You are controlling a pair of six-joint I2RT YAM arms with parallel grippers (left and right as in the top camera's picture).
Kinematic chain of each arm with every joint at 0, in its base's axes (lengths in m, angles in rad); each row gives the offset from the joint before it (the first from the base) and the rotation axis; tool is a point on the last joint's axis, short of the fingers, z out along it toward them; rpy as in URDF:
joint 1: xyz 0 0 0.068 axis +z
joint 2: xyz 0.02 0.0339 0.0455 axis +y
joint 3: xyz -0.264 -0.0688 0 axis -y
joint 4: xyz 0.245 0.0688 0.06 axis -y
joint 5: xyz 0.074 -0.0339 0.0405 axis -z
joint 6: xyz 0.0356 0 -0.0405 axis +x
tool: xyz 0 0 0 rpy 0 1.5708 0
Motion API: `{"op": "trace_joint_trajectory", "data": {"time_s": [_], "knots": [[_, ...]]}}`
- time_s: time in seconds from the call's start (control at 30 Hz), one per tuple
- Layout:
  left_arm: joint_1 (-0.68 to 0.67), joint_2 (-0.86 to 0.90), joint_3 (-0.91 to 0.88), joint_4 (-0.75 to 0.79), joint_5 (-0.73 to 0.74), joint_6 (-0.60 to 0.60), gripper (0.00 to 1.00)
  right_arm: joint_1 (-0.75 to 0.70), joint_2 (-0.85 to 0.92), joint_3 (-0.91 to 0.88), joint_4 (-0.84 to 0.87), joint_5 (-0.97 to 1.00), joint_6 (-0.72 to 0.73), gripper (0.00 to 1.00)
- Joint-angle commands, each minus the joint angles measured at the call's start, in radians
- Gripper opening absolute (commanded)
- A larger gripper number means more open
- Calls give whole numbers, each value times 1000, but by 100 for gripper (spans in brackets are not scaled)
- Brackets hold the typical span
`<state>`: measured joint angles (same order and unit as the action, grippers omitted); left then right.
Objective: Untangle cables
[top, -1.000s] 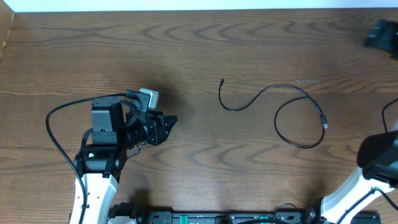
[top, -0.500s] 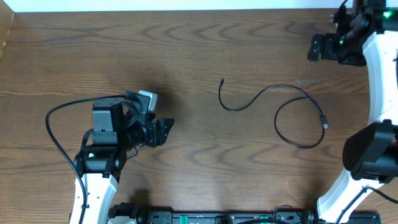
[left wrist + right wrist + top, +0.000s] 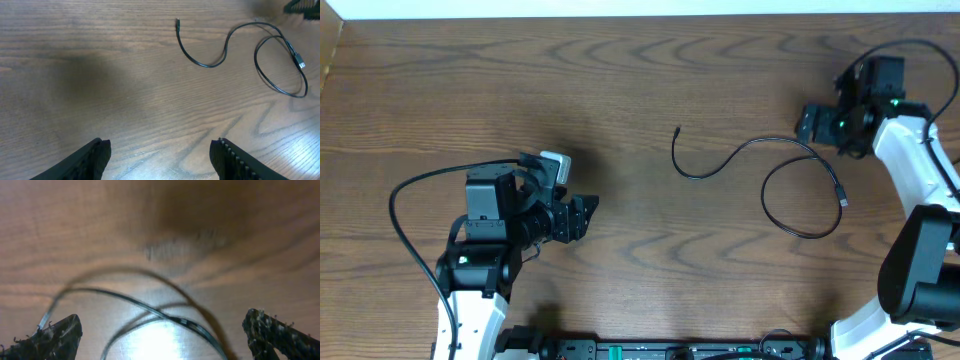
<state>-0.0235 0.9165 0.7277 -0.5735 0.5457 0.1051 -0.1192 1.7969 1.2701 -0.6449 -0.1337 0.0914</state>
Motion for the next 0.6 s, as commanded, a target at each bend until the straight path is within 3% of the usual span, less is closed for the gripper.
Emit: {"op": "trace_joint_trajectory", "data": {"time_s": [0.0, 0.57], "knots": [[-2, -14, -4, -2, -8, -5, 70, 3, -20, -36, 20, -19, -20, 99], [-2, -17, -4, -47, -5, -28, 70, 2, 54, -74, 142, -106, -252, 99]]}}
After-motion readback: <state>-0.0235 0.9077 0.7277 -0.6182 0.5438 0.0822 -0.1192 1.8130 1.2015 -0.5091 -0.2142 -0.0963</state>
